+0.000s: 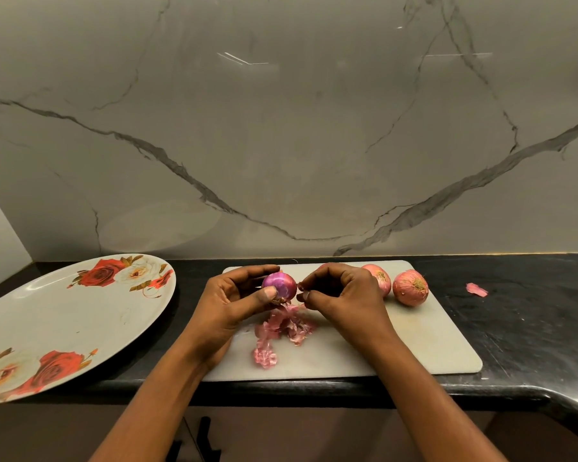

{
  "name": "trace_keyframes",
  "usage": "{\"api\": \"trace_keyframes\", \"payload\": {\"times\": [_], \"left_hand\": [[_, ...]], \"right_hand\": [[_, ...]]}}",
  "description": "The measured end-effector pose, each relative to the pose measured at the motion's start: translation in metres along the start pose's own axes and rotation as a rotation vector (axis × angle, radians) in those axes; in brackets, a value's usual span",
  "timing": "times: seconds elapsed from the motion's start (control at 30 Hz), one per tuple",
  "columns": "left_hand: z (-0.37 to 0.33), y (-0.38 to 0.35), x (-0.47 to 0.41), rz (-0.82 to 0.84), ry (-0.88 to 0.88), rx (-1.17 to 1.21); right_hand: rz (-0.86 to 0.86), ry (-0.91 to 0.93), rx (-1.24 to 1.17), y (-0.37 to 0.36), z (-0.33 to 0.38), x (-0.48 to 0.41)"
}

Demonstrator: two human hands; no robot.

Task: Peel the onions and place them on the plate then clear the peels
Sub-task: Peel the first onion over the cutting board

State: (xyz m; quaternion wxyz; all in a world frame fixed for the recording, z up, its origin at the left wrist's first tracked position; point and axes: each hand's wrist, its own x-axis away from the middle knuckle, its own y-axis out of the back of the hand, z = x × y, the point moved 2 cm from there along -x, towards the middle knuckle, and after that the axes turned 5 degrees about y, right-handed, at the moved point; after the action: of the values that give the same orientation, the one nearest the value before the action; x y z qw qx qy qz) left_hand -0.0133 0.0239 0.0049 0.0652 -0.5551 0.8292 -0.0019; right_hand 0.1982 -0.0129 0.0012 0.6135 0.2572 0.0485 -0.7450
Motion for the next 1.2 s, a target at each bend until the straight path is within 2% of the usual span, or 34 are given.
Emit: {"api": "trace_keyframes", "payload": {"times": [0.2,0.43,0.6,0.83,1.2], "left_hand": [[0.001,-0.001,0.0,0.041,-0.031,-0.051],[0.003,0.0,-0.001,0.079,-0.024,-0.089],[0.003,0.001,-0.001,0.096,-0.021,-0.044],[0.004,0.0,-0.002,0.077,-0.041,-0.068],[0.004,0.001,-0.001,0.096,-0.041,-0.059]], "right_hand": [[0.064,-0.061,-0.149,-0.003,0.008,0.003],[0.143,-0.016,-0.138,-0.003,0.011,0.004],[0.085,-0.003,-0.082,-0.001,0.009,0.001],[0.089,-0.022,-0.144,-0.003,0.011,0.003],[0.083,0.015,-0.053,-0.001,0.011,0.001]]}}
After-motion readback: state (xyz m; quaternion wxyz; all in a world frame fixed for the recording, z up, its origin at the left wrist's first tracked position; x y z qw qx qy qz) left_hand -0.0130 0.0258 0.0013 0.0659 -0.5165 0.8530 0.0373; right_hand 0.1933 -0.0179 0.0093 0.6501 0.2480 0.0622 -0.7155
